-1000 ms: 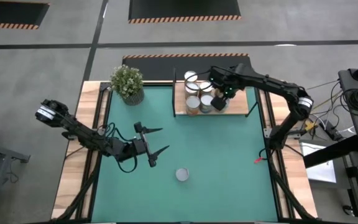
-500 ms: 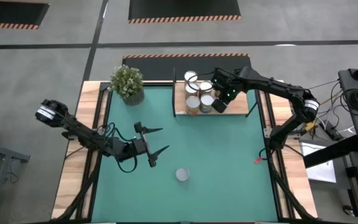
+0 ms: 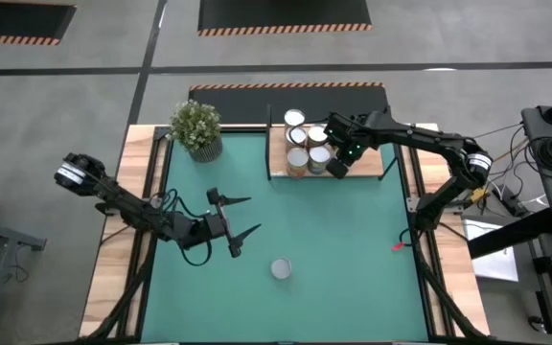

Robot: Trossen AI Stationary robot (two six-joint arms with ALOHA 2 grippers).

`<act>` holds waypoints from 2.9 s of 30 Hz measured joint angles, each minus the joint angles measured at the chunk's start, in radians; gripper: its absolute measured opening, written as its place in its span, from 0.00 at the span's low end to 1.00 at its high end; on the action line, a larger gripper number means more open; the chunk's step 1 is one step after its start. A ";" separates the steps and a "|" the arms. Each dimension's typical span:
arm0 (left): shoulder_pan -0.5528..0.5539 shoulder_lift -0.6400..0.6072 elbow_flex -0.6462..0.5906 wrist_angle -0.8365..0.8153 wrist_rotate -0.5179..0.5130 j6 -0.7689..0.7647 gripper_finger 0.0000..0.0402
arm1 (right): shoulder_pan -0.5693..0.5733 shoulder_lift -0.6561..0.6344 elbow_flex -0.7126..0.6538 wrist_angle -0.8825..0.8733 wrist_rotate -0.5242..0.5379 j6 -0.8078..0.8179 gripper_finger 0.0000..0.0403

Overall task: Pick and place cans onto a shelf
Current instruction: Put the green can on the shelf, then adjust the orange can

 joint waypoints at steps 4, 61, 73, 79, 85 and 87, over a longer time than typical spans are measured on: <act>0.000 0.000 0.002 0.000 0.000 0.000 0.83 | 0.000 0.000 0.001 -0.001 0.000 0.001 0.02; 0.120 0.000 0.266 -0.663 0.154 -0.262 0.26 | 0.299 -0.317 -0.120 0.586 -0.112 -0.246 0.02; 0.260 0.187 0.401 -0.683 0.274 -0.293 0.02 | 0.339 -0.535 -0.388 0.887 -0.115 -0.316 0.02; 0.318 0.350 0.538 -0.771 0.275 -0.245 0.00 | 0.339 -0.595 -0.462 0.894 -0.115 -0.335 0.02; 0.382 0.450 0.561 -0.773 0.275 -0.252 0.00 | 0.337 -0.640 -0.485 0.892 -0.115 -0.378 0.02; 0.400 0.466 0.560 -0.769 0.275 -0.263 0.00 | 0.337 -0.655 -0.487 0.888 -0.115 -0.384 0.02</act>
